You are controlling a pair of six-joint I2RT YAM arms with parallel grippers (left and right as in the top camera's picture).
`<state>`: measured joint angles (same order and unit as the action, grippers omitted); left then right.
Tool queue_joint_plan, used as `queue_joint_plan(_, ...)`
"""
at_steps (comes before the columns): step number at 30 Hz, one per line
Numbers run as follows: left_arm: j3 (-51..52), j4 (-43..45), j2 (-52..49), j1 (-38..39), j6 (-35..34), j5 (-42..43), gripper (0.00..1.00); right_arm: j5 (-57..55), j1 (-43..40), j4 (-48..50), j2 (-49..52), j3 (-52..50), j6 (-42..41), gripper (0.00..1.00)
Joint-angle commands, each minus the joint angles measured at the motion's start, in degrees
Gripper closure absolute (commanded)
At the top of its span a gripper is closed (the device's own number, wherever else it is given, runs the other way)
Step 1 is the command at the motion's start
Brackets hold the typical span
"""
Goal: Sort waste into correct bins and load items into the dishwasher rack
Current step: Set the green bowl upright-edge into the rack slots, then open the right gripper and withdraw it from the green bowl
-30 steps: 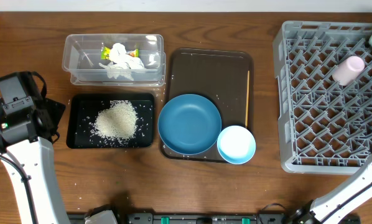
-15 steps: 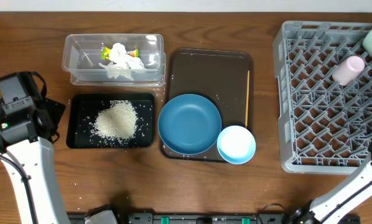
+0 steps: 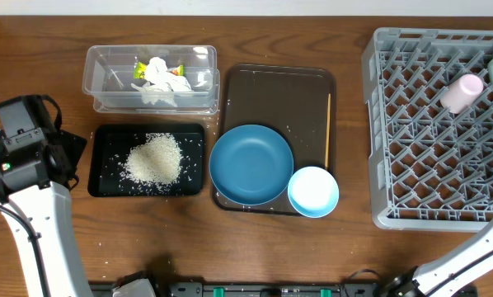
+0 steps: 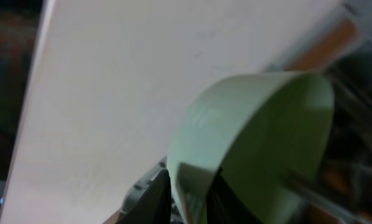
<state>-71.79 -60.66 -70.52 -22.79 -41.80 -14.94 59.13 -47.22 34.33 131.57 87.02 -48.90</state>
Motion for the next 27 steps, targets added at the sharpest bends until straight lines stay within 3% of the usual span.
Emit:
queue_joint_plan(1,0.07,-0.20,-0.15,-0.24,-0.07,-0.28,0.08,-2.34,-0.46,-4.87,-4.79,0.35,3.21,0.82)
queue_joint_plan(7,0.07,-0.20,-0.15,-0.24,-0.07,-0.28,0.08,-17.84,-0.42,-30.91,-13.25,0.35,16.90,0.74)
queue_joint_plan(12,0.07,-0.20,-0.15,-0.24,-0.07,-0.28,0.08,-37.66,0.26,-45.99,-22.60,0.35,21.31,0.67)
queue_joint_plan(21,0.07,-0.20,-0.15,-0.24,-0.07,-0.28,0.08,-43.91,4.37,-46.56,-27.98,0.35,26.51,0.66)
queue_joint_plan(27,0.07,-0.20,-0.15,-0.24,-0.09,-0.28,0.08,-63.87,15.08,-48.83,-24.61,1.14,43.58,0.66)
